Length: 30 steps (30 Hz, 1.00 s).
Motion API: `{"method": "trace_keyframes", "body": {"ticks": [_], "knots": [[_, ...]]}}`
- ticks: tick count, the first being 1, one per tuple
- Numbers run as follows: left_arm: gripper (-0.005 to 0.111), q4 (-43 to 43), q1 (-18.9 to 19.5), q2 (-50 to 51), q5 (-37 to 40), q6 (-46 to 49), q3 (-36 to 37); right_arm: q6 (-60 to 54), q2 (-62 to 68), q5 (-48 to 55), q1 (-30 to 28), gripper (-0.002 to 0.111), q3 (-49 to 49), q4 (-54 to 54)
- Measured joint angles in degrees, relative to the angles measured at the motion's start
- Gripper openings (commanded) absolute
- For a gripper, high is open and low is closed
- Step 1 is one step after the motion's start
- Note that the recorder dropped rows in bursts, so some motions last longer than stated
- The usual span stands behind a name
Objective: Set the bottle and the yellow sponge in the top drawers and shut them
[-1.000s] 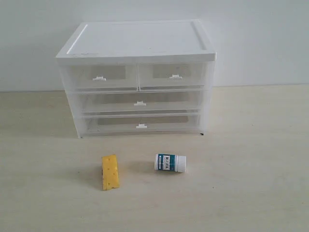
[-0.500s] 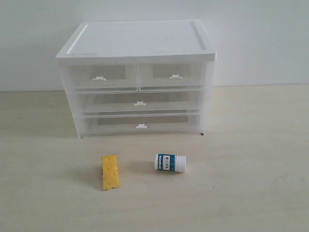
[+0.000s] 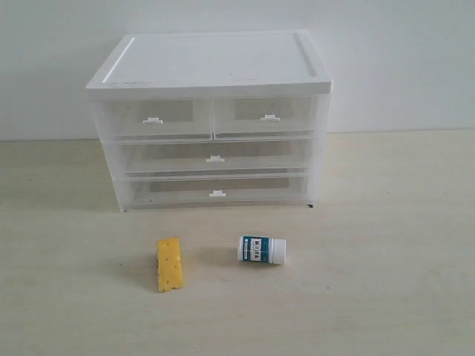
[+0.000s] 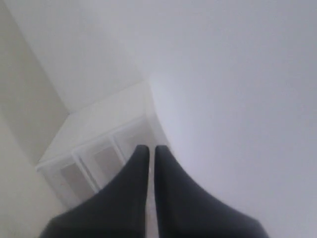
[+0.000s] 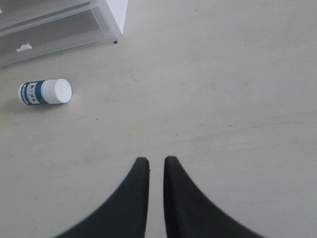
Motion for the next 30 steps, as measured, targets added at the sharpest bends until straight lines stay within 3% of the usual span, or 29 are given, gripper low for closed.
{"method": "trace_keyframes", "body": {"ticks": [5,11,15,21,30], "knots": [[0.004,0.0,0.0,0.0,-2.15,0.85,-1.02,0.0,0.0,0.0,0.0,0.008,0.0,0.0],[0.004,3.06,0.0,-0.03,-3.02,2.42,-7.2,0.0,0.0,0.0,0.0,0.008,0.0,0.0],[0.004,6.68,0.0,-0.13,3.33,2.5,-12.12,0.0,0.0,-0.78,0.0,0.008,0.0,-0.14],[0.004,7.03,0.0,-0.13,11.48,6.41,-13.06,1.99,0.05,-8.06,0.0,0.008,0.0,2.64],[0.004,-14.67,0.0,3.84,12.32,33.97,-13.06,19.01,0.05,-26.11,0.0,0.008,0.0,14.7]]}}
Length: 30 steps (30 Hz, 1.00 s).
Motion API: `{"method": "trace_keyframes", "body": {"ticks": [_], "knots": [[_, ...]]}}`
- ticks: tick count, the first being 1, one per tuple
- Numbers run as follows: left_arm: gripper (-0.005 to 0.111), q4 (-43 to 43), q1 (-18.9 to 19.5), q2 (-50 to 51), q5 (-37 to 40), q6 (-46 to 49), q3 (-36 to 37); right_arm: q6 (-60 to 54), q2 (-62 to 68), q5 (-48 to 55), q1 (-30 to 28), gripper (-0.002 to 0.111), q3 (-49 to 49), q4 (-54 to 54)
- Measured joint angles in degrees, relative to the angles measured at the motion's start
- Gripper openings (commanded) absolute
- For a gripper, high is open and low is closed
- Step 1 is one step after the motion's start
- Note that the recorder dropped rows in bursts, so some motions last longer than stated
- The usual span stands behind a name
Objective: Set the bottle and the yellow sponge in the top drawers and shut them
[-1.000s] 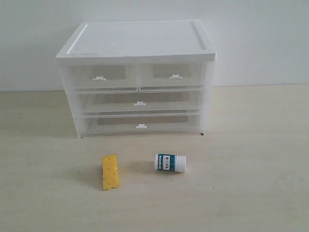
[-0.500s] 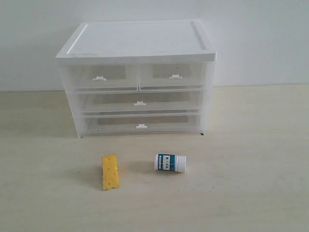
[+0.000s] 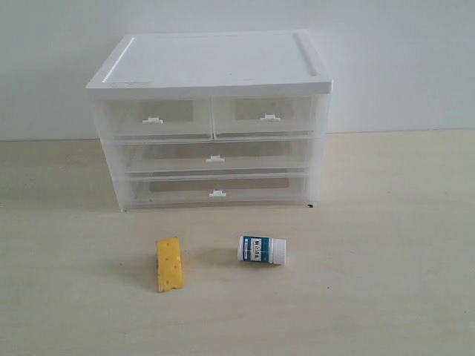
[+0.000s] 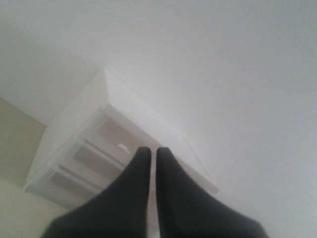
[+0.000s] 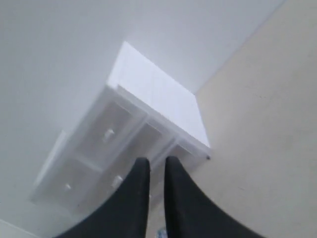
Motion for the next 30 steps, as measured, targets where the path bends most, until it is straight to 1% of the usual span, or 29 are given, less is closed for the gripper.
{"method": "trace_keyframes", "body": {"ticks": [2,4,6,9,10,11,13,15,17,18,21,25,30], "knots": [[0.004,-5.89,0.0,3.81,0.48,6.09,0.0,3.05,0.0,-3.45,0.0,0.008,0.0,0.68],[0.004,-11.92,0.0,7.83,0.74,11.89,0.0,5.58,0.0,-4.37,0.0,0.008,0.0,0.88],[0.004,-19.97,0.0,12.19,0.86,18.24,-0.56,8.67,0.0,-5.19,0.0,0.008,0.0,1.32],[0.004,-33.95,0.0,19.86,2.63,32.54,-2.54,12.92,0.0,-8.04,0.0,0.008,0.0,1.1],[0.004,-39.52,0.0,22.52,4.1,39.74,-3.33,14.73,0.0,-9.14,0.0,0.008,0.0,-0.08],[0.004,-41.96,0.0,25.21,6.08,44.13,-4.25,15.88,0.0,-9.93,0.0,0.008,0.0,-1.68],[0.004,-45.4,0.0,30.65,11.02,51.34,-6.32,19.11,0.09,-13.58,0.0,0.008,0.08,-9.77],[0.004,-46.79,0.0,35.33,15.97,55.01,-7.93,23.39,0.28,-17.19,0.0,0.008,-0.97,-21.92],[0.004,-47.23,0.0,39.64,19.6,58.02,-8.94,28.92,0.61,-18.91,0.0,0.008,-4.92,-33.99],[0.004,-47.35,0.0,41.85,20.68,59.02,-9.47,32.04,1.23,-19.31,0.0,0.008,-7.61,-40.07],[0.004,-47.49,0.0,47.6,21.23,60.24,-10.45,39.97,4.73,-19.21,0.0,0.008,-14.73,-51.99],[0.004,-47.49,0.0,53.76,21.23,60.52,-11.06,46.7,14.81,-21.11,0.0,0.008,-20.18,-58.62],[0.004,-47.49,0.0,58.59,21.95,60.61,-12.57,51.98,34.46,-30.41,0.0,0.008,-24.24,-62.99]]}}
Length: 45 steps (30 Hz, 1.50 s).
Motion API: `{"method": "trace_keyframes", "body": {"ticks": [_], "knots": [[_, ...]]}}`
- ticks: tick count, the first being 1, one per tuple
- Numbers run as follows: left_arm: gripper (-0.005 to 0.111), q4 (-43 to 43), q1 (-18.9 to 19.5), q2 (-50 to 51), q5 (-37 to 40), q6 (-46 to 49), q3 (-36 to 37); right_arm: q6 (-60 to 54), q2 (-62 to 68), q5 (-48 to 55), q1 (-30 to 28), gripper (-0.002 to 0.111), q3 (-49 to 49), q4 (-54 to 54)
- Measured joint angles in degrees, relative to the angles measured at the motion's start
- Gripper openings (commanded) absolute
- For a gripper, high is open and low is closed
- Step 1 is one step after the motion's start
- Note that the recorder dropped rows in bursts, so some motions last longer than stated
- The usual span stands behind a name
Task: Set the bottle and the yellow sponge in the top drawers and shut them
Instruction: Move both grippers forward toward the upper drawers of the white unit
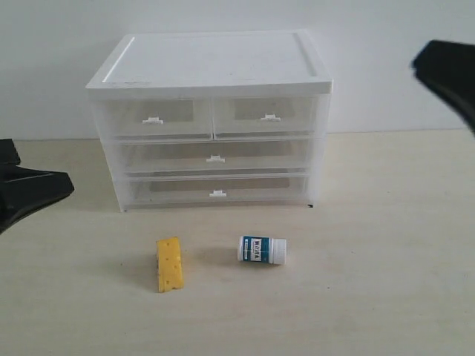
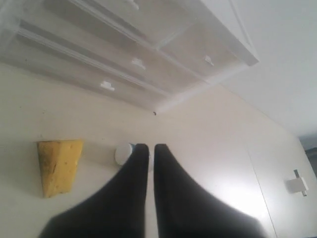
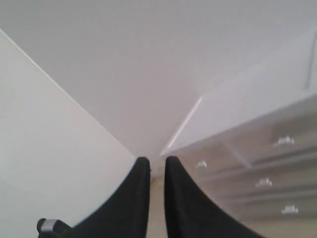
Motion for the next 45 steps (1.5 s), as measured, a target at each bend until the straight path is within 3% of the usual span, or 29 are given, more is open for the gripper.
{"method": "trace_keyframes", "body": {"ticks": [7,12,17,19,22,24,36,45], "knots": [[0.004,-0.22,0.0,0.95,3.13,3.94,-0.04,12.82,30.71,-13.52,-0.12,0.008,-14.08,-11.44],[0.004,-0.22,0.0,0.95,3.13,6.05,-0.04,16.71,46.47,-27.91,-3.07,0.008,-20.67,-9.44],[0.004,-0.22,0.0,0.99,2.55,6.43,-0.69,16.18,56.08,-30.31,-7.61,0.012,-21.33,-7.71],[0.004,-0.22,0.0,1.08,1.38,6.54,-1.97,15.84,58.54,-30.31,-8.72,0.022,-21.33,-7.11],[0.004,-0.22,0.0,2.11,-0.44,6.16,-5.03,14.6,61.38,-30.57,-9.26,0.046,-21.7,-6.5],[0.004,-0.22,0.0,3.96,-0.57,5.85,-7.2,14.36,62.94,-30.64,-9.26,0.054,-22.83,-6.5],[0.004,-0.22,0.0,31.48,3.21,5.37,-28.2,17.1,64.63,-26.37,-4.52,0.048,-31.69,-6.86],[0.004,-0.22,0.0,39.87,3.48,5.37,-36.56,15.8,64.63,-23.47,-4.52,0.048,-31.69,-6.51]]}}
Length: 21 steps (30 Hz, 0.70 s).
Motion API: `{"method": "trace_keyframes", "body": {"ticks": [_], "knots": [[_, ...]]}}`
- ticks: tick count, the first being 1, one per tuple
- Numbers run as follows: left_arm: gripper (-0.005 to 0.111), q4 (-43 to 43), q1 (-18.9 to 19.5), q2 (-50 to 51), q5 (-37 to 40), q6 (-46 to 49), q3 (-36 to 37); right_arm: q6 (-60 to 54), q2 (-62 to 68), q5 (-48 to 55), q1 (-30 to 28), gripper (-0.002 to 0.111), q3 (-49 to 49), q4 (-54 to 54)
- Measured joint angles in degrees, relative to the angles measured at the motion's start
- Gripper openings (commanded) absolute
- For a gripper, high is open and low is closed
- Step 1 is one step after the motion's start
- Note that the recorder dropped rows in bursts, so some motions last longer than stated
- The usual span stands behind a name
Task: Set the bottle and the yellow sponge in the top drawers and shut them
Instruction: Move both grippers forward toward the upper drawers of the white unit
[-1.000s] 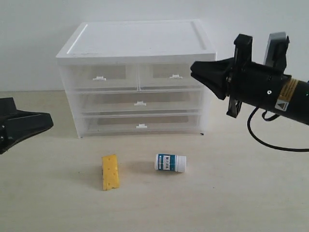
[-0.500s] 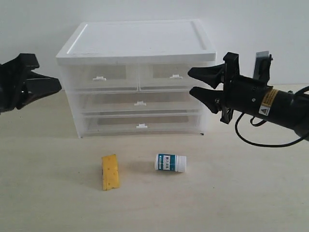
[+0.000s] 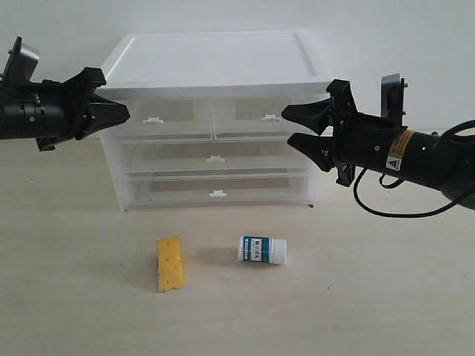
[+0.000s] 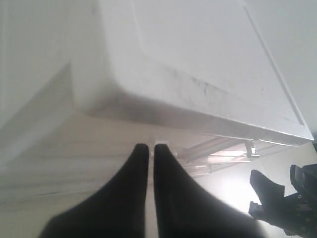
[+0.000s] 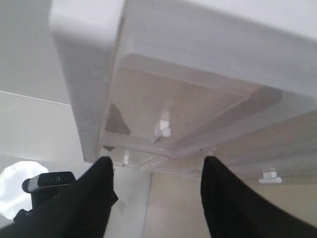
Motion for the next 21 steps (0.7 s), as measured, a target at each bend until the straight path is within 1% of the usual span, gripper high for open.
{"method": "trace_keyframes", "body": {"ticks": [10,16,21], "knots": [[0.004,1.27,0.0,0.37,-0.42,0.0,-2.08,-1.15,0.0,2.46,0.2,0.048,-0.56,1.06],[0.004,1.3,0.0,0.37,-0.42,0.0,-2.08,-2.12,0.03,3.42,3.5,0.048,-2.51,1.71],[0.004,1.4,0.0,0.37,-0.42,0.0,-2.08,-2.25,0.03,9.42,5.05,0.047,-4.93,1.94]]}}
